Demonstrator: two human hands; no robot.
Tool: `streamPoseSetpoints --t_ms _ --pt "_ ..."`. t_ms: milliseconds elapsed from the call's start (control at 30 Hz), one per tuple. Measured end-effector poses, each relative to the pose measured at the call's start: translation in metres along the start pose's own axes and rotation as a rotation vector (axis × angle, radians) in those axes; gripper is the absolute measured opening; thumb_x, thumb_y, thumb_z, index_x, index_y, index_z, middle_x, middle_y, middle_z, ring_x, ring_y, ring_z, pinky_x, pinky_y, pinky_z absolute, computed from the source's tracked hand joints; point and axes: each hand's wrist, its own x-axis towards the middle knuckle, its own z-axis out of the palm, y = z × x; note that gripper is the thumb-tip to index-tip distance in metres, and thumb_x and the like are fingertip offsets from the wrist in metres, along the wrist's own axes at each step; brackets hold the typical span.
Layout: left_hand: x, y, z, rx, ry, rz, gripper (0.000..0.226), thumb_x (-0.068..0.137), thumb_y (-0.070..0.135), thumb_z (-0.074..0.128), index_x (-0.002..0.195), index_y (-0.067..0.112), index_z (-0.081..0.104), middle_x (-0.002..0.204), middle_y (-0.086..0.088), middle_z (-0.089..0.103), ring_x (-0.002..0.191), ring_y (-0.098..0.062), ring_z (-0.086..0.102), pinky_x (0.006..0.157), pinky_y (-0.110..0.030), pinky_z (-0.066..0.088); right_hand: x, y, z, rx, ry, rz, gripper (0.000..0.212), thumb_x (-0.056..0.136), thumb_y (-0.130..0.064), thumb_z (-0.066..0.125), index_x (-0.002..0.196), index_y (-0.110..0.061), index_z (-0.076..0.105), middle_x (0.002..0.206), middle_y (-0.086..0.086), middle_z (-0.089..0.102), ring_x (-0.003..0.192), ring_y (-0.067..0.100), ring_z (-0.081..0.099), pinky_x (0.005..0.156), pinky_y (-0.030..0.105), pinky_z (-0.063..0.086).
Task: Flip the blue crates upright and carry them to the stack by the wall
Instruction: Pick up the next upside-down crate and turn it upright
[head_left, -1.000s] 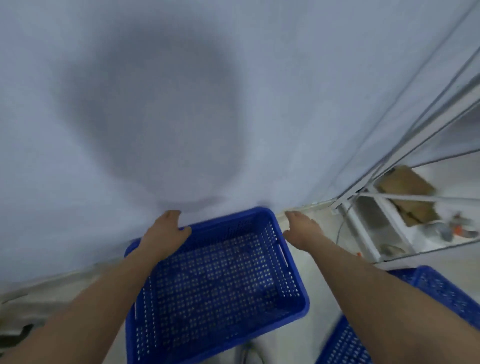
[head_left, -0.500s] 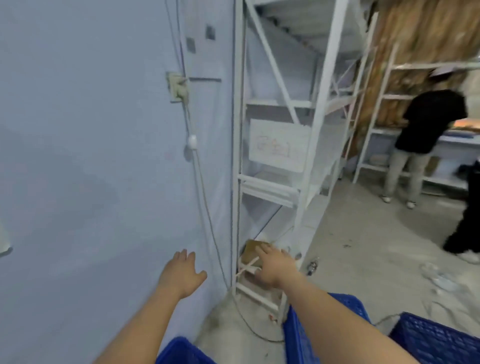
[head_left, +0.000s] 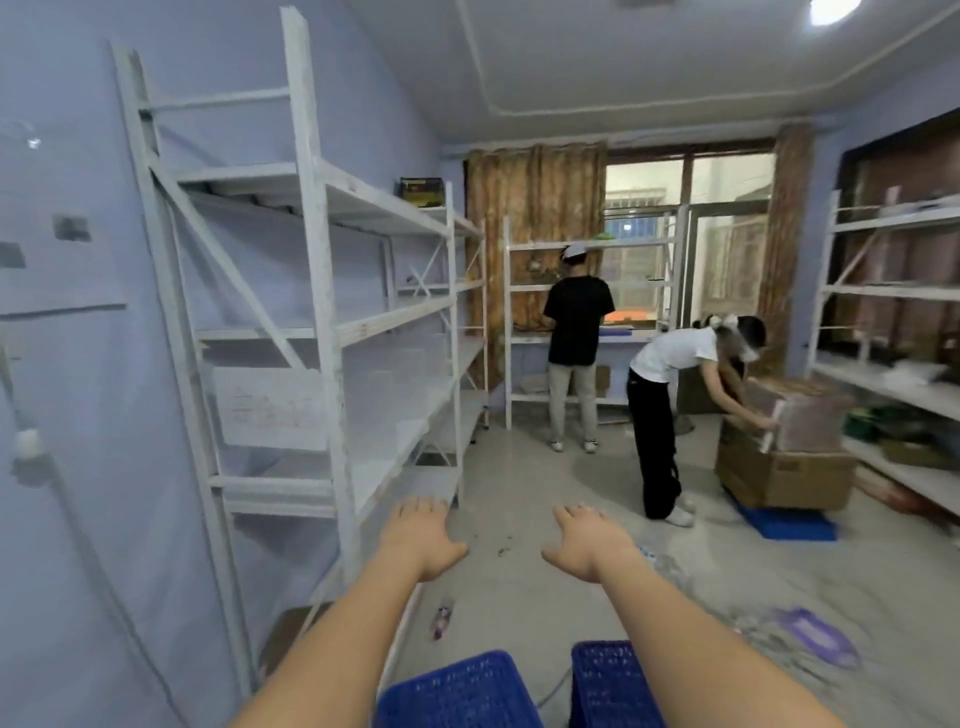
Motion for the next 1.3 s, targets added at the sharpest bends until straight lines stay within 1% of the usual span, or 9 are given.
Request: streamPoseSetpoints --t_ms 100,167,267,367,600,800,967,1100,1300 --pt "0.018 0.097 0.017 0.011 -0.041 0.115 0.079 0.090 0.053 0.039 0.153 0.011 0.018 0.162 -0.012 0.012 0.149 -0.028 0.012 0.121 -0.038 0.010 -0.021 0.082 -0.003 0.019 -0.006 0.097 0.065 0.089 -0.045 0.045 0.142 -0.009 0.034 0.146 0.013 0.040 0.133 0.030 0.039 0.109 0.038 0.030" --pt "0.026 0.150 0.024 0.032 -0.064 0.175 0.079 0.090 0.053 0.038 0.154 0.012 0.015 0.162 -0.010 0.009 0.150 -0.026 0.008 0.121 -0.038 0.006 -0.033 0.127 -0.003 0.028 -0.038 0.149 0.066 0.088 -0.044 0.045 0.143 -0.009 0.032 0.148 0.013 0.037 0.134 0.031 0.038 0.109 0.039 0.031" --pt "0.043 0.208 0.024 0.029 -0.076 0.245 0.079 0.090 0.053 0.038 0.154 0.013 0.014 0.162 -0.010 0.010 0.150 -0.025 0.008 0.121 -0.038 0.005 -0.043 0.183 -0.007 0.044 -0.060 0.229 0.070 0.087 -0.045 0.044 0.146 -0.011 0.028 0.152 0.011 0.033 0.137 0.030 0.035 0.110 0.039 0.031" --pt "0.068 0.252 0.021 0.013 -0.057 0.288 0.080 0.090 0.053 0.039 0.153 0.010 0.015 0.162 -0.010 0.013 0.149 -0.025 0.012 0.121 -0.037 0.008 -0.041 0.228 -0.013 0.056 -0.038 0.295 0.069 0.088 -0.045 0.044 0.146 -0.010 0.029 0.150 0.011 0.035 0.135 0.029 0.038 0.108 0.038 0.032" --pt "0.131 0.295 0.038 0.014 -0.097 0.382 0.079 0.093 0.049 0.037 0.154 0.008 0.010 0.162 -0.010 0.010 0.150 -0.024 0.009 0.122 -0.036 0.007 0.007 0.281 -0.014 0.028 -0.049 0.331 0.071 0.091 -0.046 0.044 0.148 -0.009 0.025 0.153 0.012 0.031 0.138 0.029 0.034 0.110 0.039 0.031" --pt "0.222 0.296 0.058 -0.055 -0.114 0.325 0.081 0.091 0.052 0.040 0.153 0.007 0.014 0.161 -0.011 0.017 0.148 -0.025 0.016 0.121 -0.037 0.012 0.076 0.310 -0.015 -0.001 -0.081 0.339 0.068 0.091 -0.042 0.043 0.149 -0.011 0.024 0.155 0.010 0.028 0.140 0.028 0.030 0.111 0.039 0.029" --pt "0.284 0.308 0.075 -0.107 -0.143 0.279 0.078 0.092 0.050 0.040 0.153 0.006 0.015 0.159 -0.013 0.020 0.147 -0.026 0.020 0.120 -0.035 0.016 0.134 0.346 -0.013 0.001 -0.098 0.361 0.071 0.093 -0.046 0.039 0.151 -0.012 0.018 0.157 0.010 0.024 0.142 0.029 0.029 0.113 0.039 0.029" --pt "0.315 0.333 0.104 -0.080 -0.222 0.291 0.078 0.093 0.048 0.038 0.153 0.006 0.011 0.161 -0.012 0.014 0.148 -0.026 0.015 0.119 -0.034 0.015 0.168 0.375 0.005 -0.016 -0.176 0.338 0.067 0.094 -0.042 0.038 0.151 -0.011 0.019 0.157 0.009 0.024 0.142 0.028 0.027 0.114 0.039 0.027" --pt "0.372 0.379 0.145 -0.039 -0.274 0.248 0.080 0.092 0.053 0.036 0.154 0.009 0.012 0.162 -0.010 0.012 0.149 -0.024 0.013 0.120 -0.035 0.013 0.223 0.453 0.033 -0.002 -0.219 0.349 0.066 0.094 -0.043 0.039 0.150 -0.012 0.022 0.156 0.006 0.027 0.142 0.024 0.028 0.113 0.037 0.027"
